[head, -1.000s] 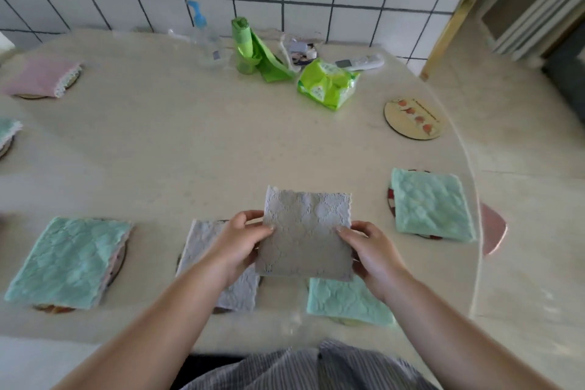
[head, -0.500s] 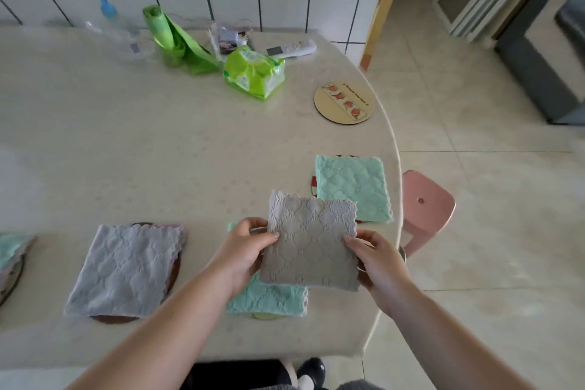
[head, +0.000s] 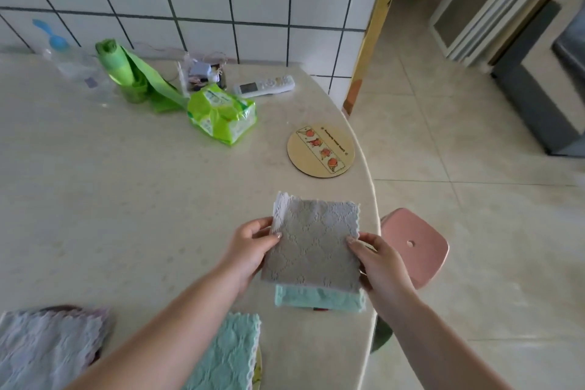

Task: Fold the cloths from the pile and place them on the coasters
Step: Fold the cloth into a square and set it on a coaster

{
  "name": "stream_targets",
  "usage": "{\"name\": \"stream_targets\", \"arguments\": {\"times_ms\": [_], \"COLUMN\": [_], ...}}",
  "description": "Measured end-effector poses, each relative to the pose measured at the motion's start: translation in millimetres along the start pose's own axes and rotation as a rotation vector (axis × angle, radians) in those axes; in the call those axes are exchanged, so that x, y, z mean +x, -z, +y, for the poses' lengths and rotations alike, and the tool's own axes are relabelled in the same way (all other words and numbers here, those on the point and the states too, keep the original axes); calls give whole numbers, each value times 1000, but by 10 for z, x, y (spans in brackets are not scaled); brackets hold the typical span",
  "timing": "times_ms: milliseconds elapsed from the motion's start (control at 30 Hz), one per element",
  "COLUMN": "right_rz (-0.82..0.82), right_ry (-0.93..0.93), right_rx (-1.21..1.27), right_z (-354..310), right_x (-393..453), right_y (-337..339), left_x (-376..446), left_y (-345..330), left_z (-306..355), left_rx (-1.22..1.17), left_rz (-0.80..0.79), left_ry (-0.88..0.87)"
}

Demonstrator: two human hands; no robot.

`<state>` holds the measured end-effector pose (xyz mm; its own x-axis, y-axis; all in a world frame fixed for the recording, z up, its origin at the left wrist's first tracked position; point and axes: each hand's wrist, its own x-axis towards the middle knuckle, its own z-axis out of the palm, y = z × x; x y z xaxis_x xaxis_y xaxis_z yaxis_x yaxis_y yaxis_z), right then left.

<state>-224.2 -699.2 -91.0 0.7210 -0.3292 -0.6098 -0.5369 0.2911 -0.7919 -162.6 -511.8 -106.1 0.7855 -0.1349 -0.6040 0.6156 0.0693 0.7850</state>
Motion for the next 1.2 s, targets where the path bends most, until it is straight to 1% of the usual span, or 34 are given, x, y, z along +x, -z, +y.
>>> {"name": "stream_targets", "arguments": {"times_ms": [233,333,433,600,767,933,1000,1067,1133,1167,1200], "right_rz": [-41,-39,-72,-131,-138,-115,-89,-46,-21,-35,-63], "right_ry": [86,176,260,311,342,449,498,606,757,818,853], "right_rx": [-139,-281,-349,-463,-577,-648,-698,-837,-1022,-1109,-1187], "right_z": [-586,-741,-842,-985,-967,-952,-928,-912,-928,-939,-954], "right_x": [919,1313,1643,1994,2212,2281,2279,2273,2277,2283,2282], "right_y": [79,51,2,-54,-71,-75,-74,-76,-107,-136,-170], "left_x": [725,1014,1237,1529,1753,1870,1906,1913,1891,1882,1892], "left_y": [-494,-657,-747,-781,-785,-765,-760,-746,-764,-782,-795], "left_z": [444,632,770,937,969,867,818,772,733,711,673], "left_rx": [6,14,24,155,320,376,539,817,1050,1154,1248], "left_rz": [153,177,196,216,187,217,314,400,356,317,270], "left_ry": [-59,-78,-81,-131,-195,-294,-390,-531,-692,-767,-805]}}
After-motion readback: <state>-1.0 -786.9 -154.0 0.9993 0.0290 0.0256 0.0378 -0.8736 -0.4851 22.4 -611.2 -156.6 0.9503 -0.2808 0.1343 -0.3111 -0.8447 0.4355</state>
